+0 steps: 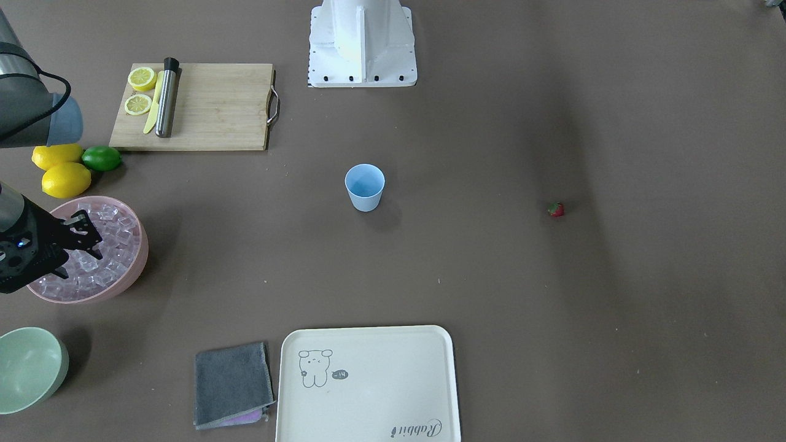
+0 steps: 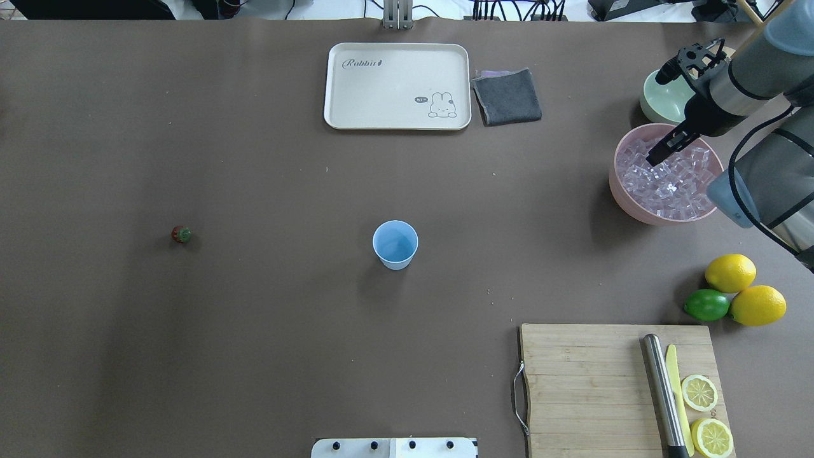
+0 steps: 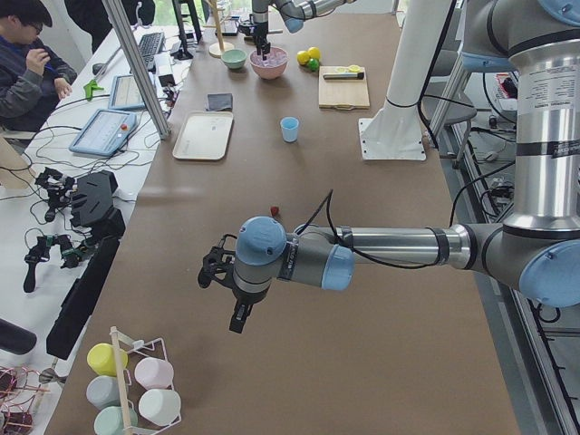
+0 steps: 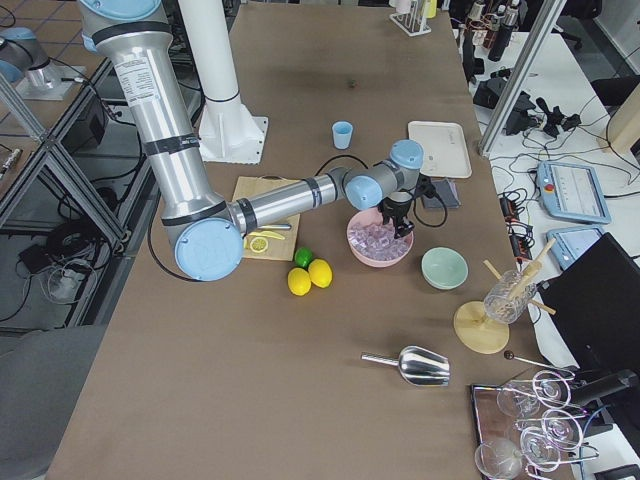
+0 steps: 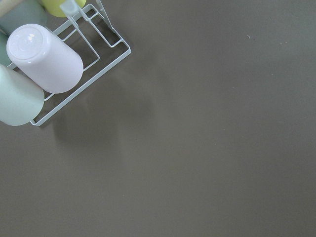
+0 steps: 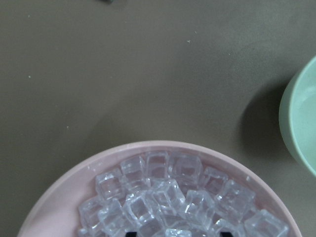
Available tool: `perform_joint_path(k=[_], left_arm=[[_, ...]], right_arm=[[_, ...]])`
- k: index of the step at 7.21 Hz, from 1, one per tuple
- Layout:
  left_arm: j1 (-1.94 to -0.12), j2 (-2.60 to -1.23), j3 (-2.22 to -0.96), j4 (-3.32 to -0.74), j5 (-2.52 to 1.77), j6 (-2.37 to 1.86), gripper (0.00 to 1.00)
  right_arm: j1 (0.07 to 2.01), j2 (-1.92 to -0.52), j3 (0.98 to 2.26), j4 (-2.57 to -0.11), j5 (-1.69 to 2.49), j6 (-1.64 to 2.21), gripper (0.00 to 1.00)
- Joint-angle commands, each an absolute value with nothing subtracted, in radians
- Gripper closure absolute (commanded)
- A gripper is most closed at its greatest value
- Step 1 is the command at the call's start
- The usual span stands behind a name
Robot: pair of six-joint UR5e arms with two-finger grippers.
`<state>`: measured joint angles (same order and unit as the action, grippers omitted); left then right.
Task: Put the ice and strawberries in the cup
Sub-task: 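Move the right gripper over the pink bowl of ice cubes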
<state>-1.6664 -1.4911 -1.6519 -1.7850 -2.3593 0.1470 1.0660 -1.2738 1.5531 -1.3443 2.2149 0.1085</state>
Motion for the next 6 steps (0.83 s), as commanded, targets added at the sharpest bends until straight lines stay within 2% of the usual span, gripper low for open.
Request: perform_joint_path(k=[1, 6], left_arm=[[-1.666, -1.497, -1.647, -1.786, -2.359, 0.147, 0.01], [-1.664, -1.497, -1.651, -1.786, -2.361, 0.149, 0.01]], right_arm=[[1.065, -1.292, 1.548, -1.342, 2.212, 0.109, 0.36], [1.051, -1.290, 1.554, -1.342, 2.212, 0.146, 0.37]])
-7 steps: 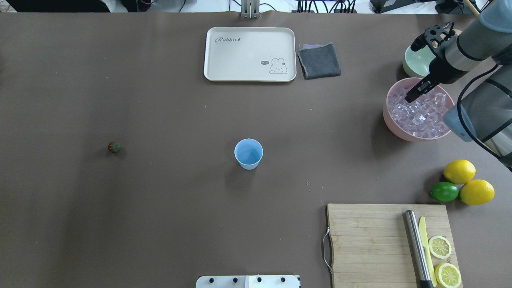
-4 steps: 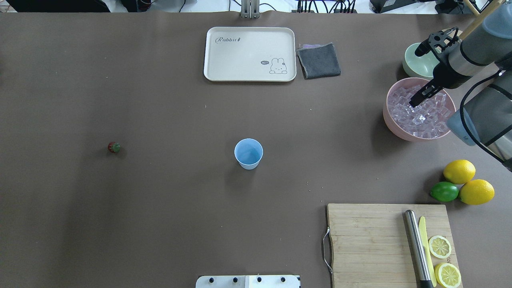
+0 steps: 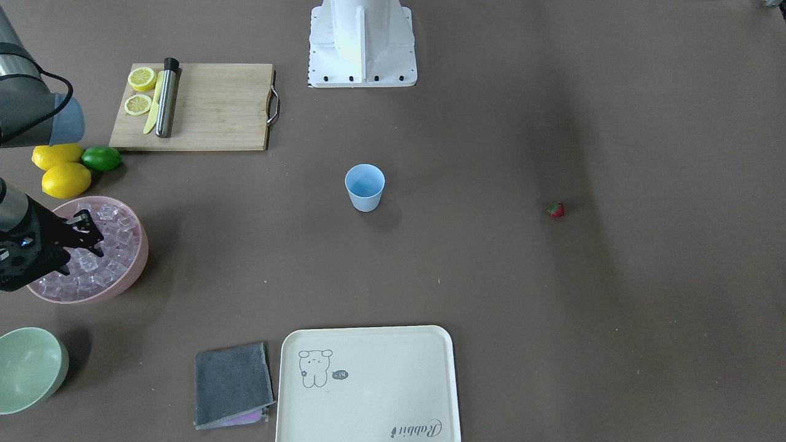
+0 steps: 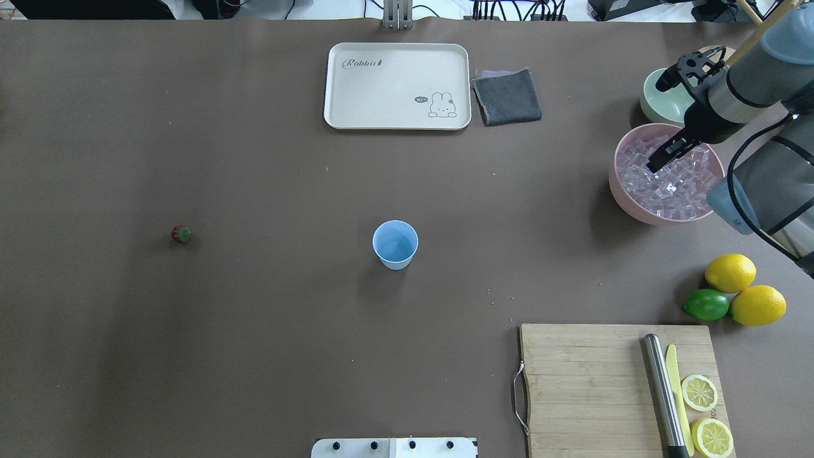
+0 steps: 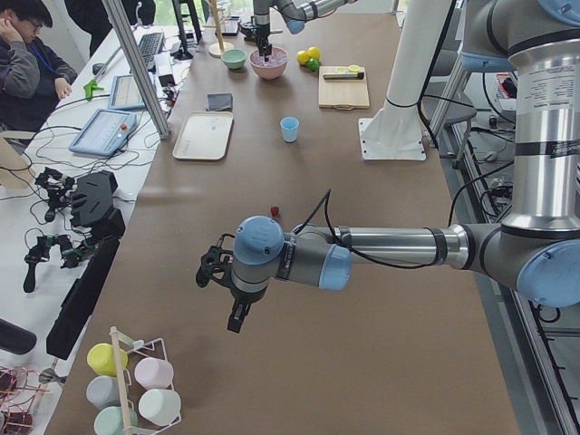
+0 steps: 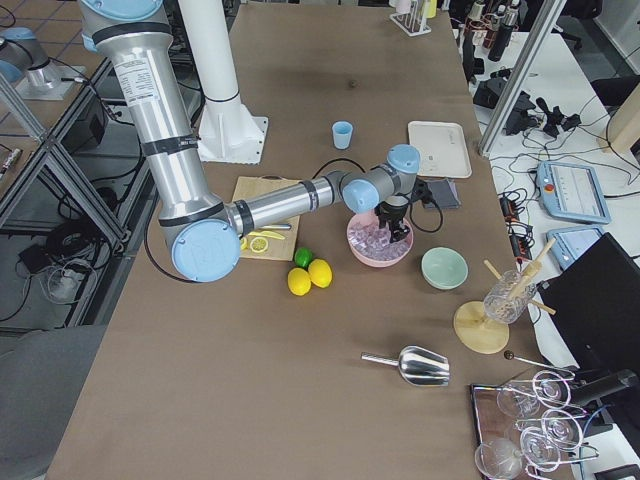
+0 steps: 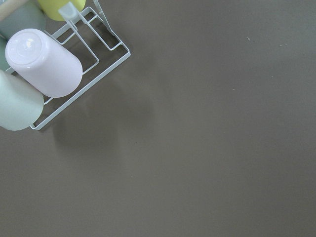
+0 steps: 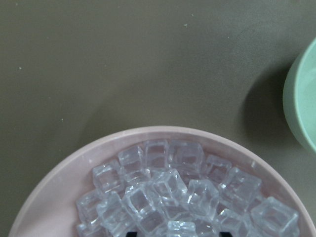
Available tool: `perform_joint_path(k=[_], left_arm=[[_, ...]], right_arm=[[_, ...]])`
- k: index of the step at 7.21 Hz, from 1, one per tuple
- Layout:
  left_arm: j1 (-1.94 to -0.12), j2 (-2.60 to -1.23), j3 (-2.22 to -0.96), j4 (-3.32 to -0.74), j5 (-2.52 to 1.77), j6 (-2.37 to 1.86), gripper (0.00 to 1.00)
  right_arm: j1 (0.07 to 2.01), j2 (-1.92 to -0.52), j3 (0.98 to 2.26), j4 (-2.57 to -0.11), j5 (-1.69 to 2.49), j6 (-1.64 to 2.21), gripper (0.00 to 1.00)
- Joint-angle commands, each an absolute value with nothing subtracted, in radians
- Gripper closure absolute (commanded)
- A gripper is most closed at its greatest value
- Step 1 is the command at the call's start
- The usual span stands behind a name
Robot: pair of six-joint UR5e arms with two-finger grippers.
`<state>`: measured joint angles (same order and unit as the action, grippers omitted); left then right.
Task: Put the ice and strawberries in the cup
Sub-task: 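Lower the right gripper into the ice and grasp one cube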
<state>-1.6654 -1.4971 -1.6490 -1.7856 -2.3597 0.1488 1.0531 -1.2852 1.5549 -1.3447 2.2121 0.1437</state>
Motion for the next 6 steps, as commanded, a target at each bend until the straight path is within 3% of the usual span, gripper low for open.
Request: perform_joint_path(k=[1, 6], left_arm=[[-1.664, -1.496, -1.649, -1.786, -2.361, 0.149, 0.01], [-1.664, -1.499, -1.652, -1.786, -2.361, 0.149, 0.01]], right_arm=[[1.045, -1.290, 1.548, -1.342, 2.210, 0.147, 0.37], [1.023, -1.292, 1.534, -1.351, 2.201, 0.155, 0.37]])
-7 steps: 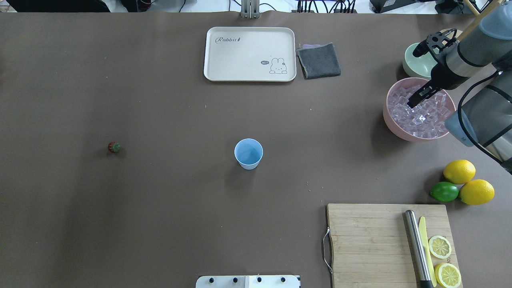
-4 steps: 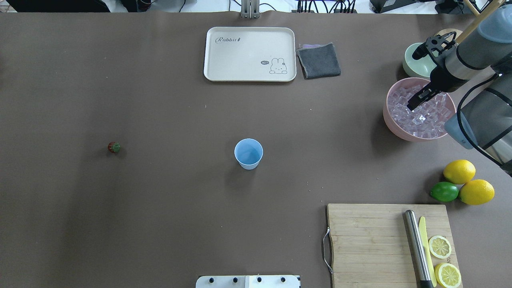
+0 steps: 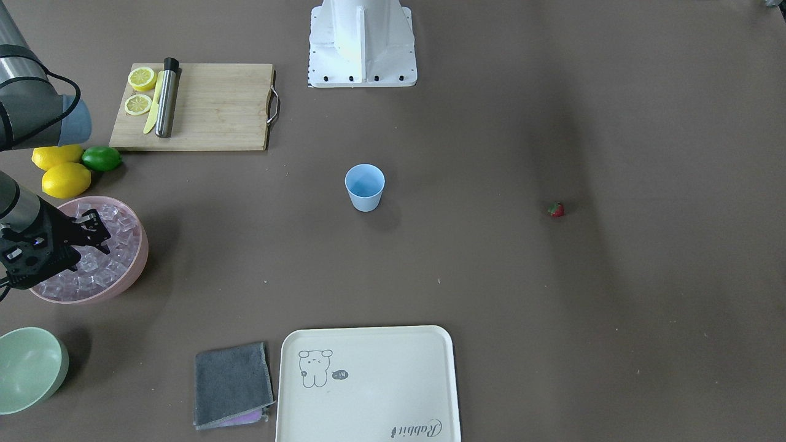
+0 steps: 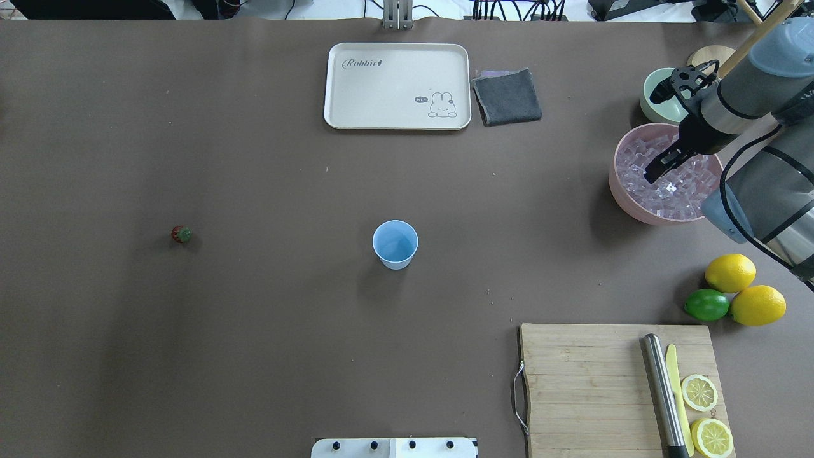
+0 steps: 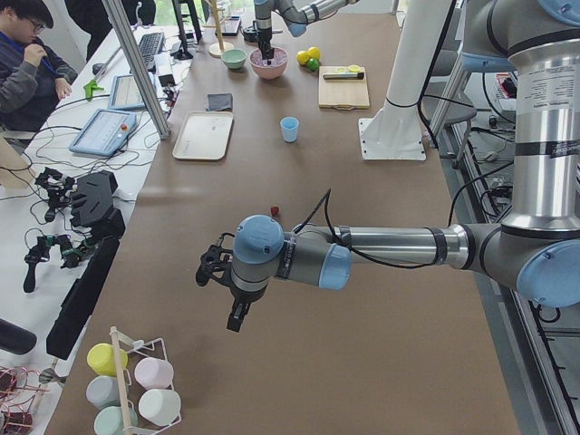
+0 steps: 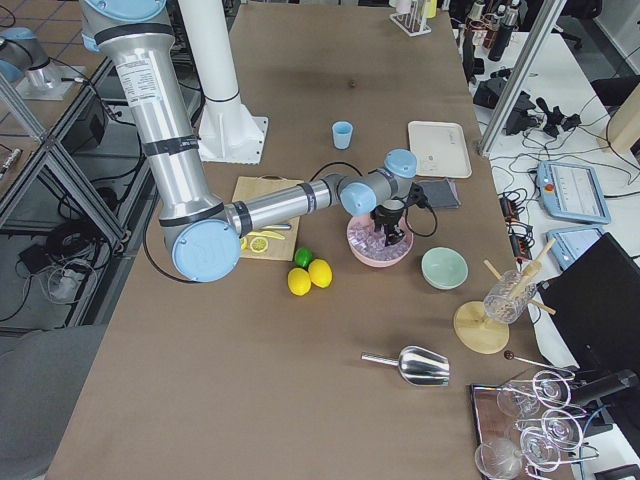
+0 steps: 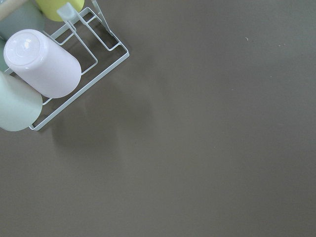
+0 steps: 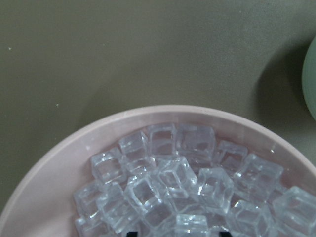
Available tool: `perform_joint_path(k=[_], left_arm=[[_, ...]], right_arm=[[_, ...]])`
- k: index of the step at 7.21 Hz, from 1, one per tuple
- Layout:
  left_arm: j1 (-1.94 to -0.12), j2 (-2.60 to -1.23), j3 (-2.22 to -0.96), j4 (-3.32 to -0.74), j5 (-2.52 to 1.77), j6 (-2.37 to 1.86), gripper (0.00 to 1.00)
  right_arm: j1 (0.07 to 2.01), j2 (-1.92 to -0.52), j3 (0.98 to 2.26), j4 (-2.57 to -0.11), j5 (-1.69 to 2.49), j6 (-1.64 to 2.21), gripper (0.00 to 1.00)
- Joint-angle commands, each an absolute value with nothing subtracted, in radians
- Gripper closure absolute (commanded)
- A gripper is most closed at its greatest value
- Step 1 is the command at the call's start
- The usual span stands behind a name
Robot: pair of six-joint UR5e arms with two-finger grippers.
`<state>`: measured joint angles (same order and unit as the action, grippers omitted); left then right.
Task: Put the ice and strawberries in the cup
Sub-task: 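Lower the right gripper into the ice and grasp one cube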
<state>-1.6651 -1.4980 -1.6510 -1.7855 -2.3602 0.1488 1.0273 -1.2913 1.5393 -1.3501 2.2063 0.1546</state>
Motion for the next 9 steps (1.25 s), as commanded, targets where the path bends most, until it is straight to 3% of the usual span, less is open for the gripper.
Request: perform_joint_path(k=[1, 2, 3, 4, 6, 9], left_arm=[[-1.664, -1.499, -1.654, -1.787, -2.361, 0.149, 0.01], [-1.664, -1.497, -1.655, -1.787, -2.362, 0.149, 0.01], [-1.664, -1.497, -1.657, -1.787, -2.362, 0.149, 0.01], [-1.664, -1.497, -1.658, -1.787, -2.362, 0.149, 0.01], [-1.664, -1.497, -1.658, -1.787, -2.362, 0.150, 0.01], [-1.664, -1.497, -1.658, -1.787, -2.364, 0.150, 0.01]], right_arm=[[1.023, -1.290, 1.528, -1.350, 2.201, 0.155, 0.37], [1.022, -1.290, 1.522, -1.351, 2.201, 0.153, 0.40], [1.022, -1.290, 1.517, -1.351, 2.201, 0.153, 0.52], [1.022, -1.292, 1.514, -1.351, 2.200, 0.153, 0.55], [1.022, -1.289, 1.514, -1.351, 2.183, 0.149, 0.96], [1.092, -1.281, 1.578, -1.367, 2.203, 0.147, 1.00]])
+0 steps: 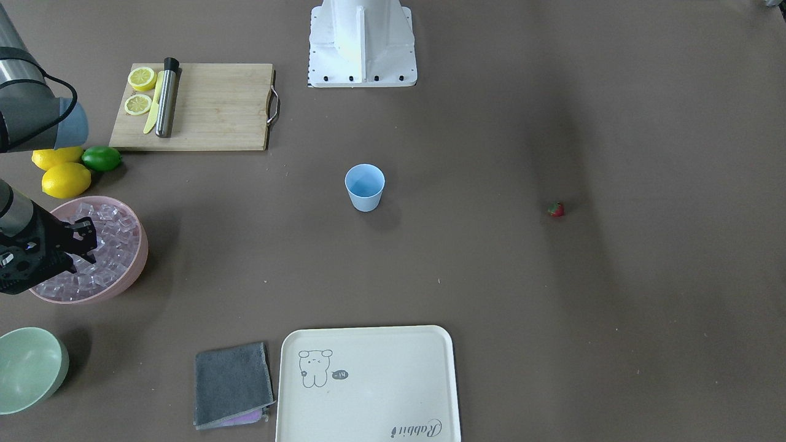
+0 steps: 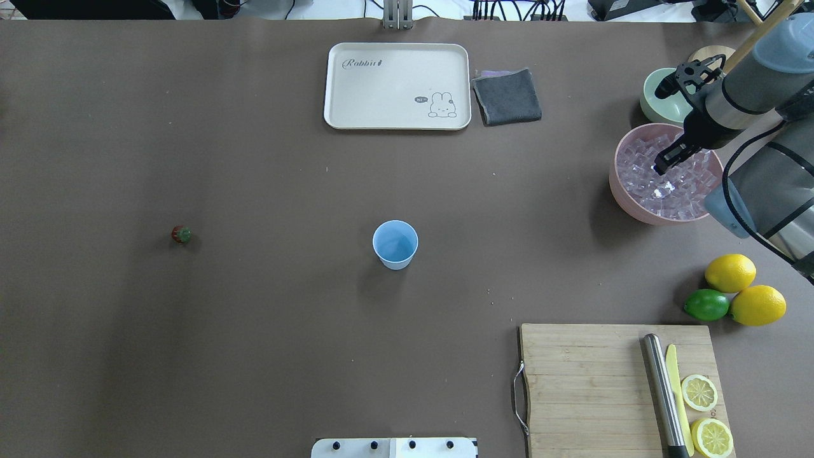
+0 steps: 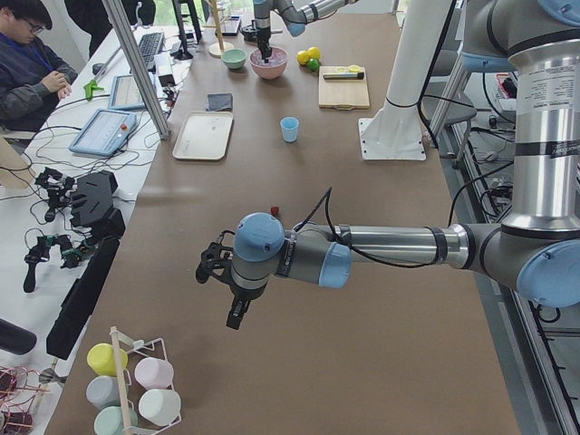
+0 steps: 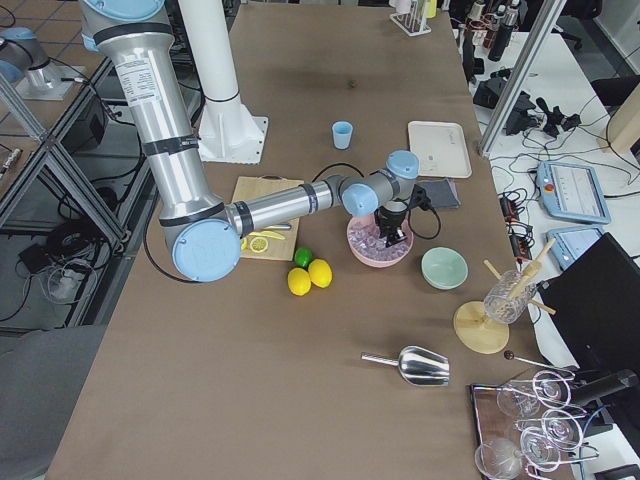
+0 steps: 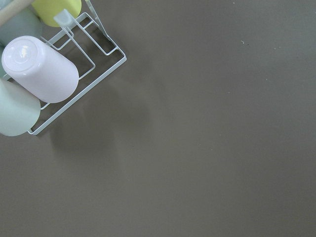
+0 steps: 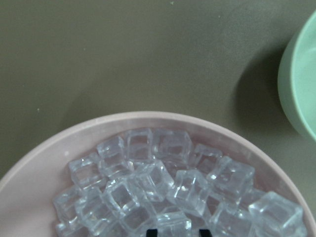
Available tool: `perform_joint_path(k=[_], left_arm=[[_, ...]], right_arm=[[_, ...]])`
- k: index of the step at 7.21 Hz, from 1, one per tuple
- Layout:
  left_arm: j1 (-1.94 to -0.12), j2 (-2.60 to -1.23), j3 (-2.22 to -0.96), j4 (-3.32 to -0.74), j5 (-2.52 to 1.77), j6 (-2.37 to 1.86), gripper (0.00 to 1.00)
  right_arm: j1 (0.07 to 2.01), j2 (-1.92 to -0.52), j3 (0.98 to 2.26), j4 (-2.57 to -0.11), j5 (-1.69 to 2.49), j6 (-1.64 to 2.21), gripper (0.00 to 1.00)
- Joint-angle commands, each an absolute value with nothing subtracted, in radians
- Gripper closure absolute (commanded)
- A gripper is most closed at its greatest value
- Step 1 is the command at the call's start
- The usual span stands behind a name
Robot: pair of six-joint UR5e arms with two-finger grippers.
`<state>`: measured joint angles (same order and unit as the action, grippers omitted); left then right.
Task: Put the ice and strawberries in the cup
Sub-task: 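Lower the right gripper into the ice and grasp one cube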
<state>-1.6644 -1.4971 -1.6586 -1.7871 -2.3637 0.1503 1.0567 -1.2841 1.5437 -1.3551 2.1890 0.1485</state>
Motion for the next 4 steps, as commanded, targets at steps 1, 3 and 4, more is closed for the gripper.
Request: perform_joint_path(k=[1, 3, 4], left_arm=[[-1.664, -1.497, -1.657, -1.787, -2.364, 0.150, 0.01], [-1.664, -1.497, -1.654, -1.787, -2.362, 0.152, 0.01], [-1.664, -1.497, -1.654, -1.787, -2.362, 0.152, 0.01]], right_arm=[[1.103, -1.278, 1.635, -1.435, 2.203, 0.147, 1.00], [1.101, -1.253, 1.674, -1.500, 2.201, 0.156, 1.00], [1.101, -1.241, 1.712, -1.526, 2.210, 0.197, 1.00]])
